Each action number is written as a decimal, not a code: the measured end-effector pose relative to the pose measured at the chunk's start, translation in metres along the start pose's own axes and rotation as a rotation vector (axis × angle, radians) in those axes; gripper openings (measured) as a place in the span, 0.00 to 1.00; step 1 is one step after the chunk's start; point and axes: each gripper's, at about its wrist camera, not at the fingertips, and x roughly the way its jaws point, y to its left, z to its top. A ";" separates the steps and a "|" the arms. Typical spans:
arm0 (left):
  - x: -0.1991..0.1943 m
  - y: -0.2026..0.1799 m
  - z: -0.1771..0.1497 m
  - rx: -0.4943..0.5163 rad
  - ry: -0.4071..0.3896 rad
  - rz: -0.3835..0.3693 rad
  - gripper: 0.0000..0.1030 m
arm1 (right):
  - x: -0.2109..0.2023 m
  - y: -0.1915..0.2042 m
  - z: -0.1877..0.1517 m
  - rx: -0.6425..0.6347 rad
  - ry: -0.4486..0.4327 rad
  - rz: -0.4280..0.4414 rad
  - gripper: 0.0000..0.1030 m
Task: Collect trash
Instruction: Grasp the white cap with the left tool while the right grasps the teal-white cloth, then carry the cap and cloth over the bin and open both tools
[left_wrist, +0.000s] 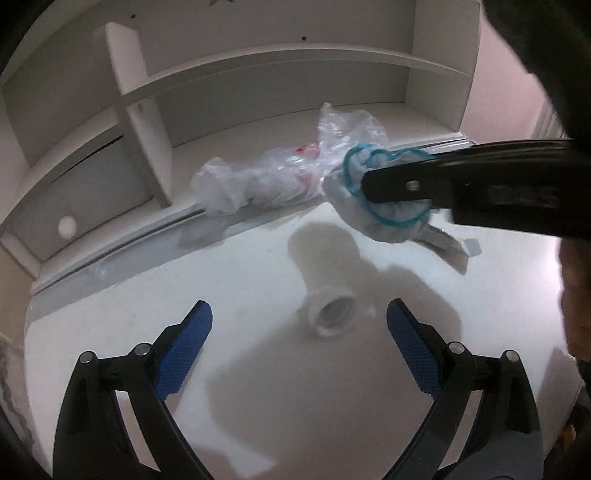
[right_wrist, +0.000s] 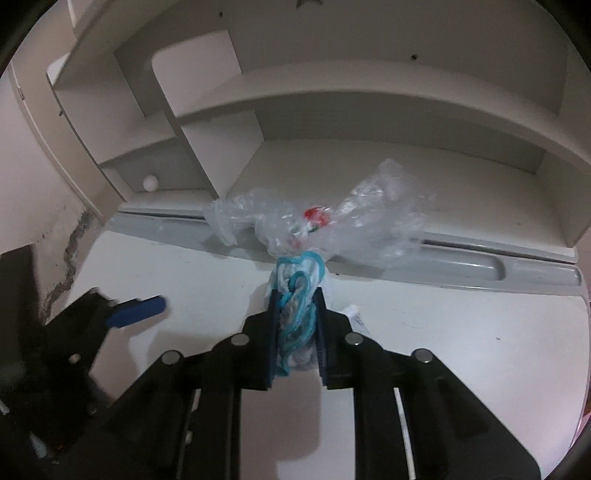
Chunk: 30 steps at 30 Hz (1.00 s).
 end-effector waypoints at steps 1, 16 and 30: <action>0.002 -0.002 0.001 0.004 0.003 0.004 0.90 | -0.005 -0.005 -0.004 0.000 -0.002 -0.003 0.17; -0.014 -0.062 0.002 0.006 0.036 0.012 0.29 | -0.122 -0.085 -0.133 0.185 -0.076 -0.112 0.17; -0.079 -0.345 -0.018 0.424 -0.081 -0.361 0.29 | -0.293 -0.236 -0.403 0.697 -0.152 -0.452 0.17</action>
